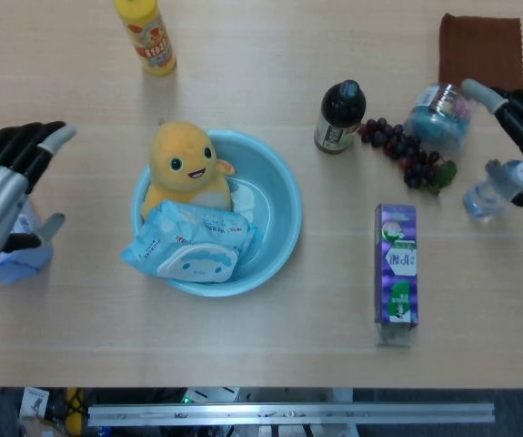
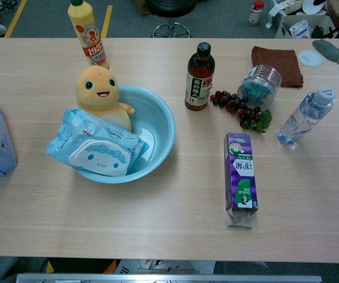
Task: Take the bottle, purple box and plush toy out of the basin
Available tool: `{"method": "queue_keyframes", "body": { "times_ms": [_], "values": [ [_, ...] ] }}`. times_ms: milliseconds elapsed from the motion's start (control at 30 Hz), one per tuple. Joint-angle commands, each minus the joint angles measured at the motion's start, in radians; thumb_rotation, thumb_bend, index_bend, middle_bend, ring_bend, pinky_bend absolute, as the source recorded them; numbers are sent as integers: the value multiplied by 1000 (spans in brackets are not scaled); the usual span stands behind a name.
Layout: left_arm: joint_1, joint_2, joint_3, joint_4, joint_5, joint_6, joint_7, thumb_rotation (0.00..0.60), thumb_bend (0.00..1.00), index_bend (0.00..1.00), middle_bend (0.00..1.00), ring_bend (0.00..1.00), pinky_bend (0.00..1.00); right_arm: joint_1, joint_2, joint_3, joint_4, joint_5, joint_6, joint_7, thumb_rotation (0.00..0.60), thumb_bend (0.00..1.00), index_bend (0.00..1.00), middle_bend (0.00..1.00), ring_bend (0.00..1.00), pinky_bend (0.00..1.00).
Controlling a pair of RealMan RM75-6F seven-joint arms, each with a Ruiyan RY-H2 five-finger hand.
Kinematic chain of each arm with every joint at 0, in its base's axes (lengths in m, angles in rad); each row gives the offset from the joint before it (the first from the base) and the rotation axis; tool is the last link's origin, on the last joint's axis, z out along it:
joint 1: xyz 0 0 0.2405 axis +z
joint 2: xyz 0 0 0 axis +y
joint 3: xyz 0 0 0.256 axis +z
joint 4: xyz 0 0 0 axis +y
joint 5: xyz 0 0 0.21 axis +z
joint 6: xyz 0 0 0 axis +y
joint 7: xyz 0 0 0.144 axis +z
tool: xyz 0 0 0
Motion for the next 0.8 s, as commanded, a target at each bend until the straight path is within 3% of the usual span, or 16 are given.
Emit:
{"method": "queue_keyframes", "body": {
  "times_ms": [33, 567, 800],
  "values": [
    [-56, -32, -23, -5, -16, -60, 17, 600, 279, 10, 100, 100, 134, -11, 4, 3, 3, -7, 8, 9, 600, 368, 100, 236, 256, 479],
    [-291, -141, -101, 11, -205, -346, 65, 600, 253, 0, 47, 82, 134, -40, 14, 27, 17, -7, -5, 35, 600, 368, 100, 238, 256, 479],
    [-389, -210, -110, 77, -323, -460, 135, 600, 254, 0, 23, 78, 134, -47, 22, 31, 17, -18, -16, 50, 600, 368, 100, 240, 260, 479]
  ]
}}
